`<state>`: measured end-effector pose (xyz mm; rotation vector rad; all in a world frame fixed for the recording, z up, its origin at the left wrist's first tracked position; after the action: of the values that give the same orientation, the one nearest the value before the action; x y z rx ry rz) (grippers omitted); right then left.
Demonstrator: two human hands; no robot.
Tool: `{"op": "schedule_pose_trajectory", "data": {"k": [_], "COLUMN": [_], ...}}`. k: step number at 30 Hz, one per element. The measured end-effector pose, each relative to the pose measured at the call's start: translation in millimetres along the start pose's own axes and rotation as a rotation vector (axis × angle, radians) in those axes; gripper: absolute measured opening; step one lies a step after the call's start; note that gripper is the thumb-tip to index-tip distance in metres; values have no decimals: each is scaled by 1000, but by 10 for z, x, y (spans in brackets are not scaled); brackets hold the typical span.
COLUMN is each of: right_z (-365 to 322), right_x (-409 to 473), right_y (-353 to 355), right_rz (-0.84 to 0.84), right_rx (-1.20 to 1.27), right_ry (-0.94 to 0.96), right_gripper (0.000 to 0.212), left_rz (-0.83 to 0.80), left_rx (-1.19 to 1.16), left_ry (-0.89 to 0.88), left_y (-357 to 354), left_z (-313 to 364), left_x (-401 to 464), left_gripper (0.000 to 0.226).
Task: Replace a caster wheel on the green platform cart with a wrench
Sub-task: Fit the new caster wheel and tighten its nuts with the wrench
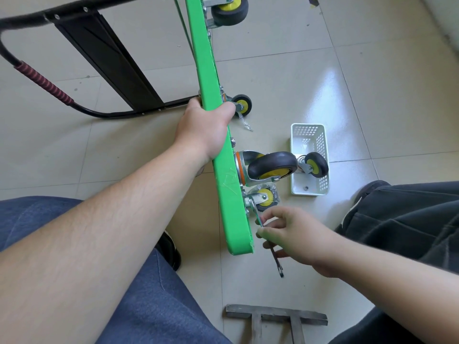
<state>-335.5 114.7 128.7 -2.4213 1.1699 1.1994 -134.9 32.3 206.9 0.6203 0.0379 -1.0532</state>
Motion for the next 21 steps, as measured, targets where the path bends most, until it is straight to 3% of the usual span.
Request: {"op": "schedule_pose_trajectory", "data": {"k": [21], "right_z": [68], "right_x": [481], "right_y": [-27], "right_rz": [114], "right_rx": [-197], "right_ry": [293], "right_gripper": [13], "left_rz": [-4], "left_rx": [-6], "left_ry": [-21], "left_y": [2], "left_z": [-13], "left_x": [19], "left_gripper": [25]}}
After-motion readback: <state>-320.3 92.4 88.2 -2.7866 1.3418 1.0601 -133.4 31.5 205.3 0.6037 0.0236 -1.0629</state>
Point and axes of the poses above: each hand's wrist, its own x-axis towards the middle knuckle, its own y-axis out of the back of the hand, z = x × y, the point moved 1 cm from there along x, towards the middle knuckle, and after that the axes turned 1 degree about -y, right-handed, at the moved point
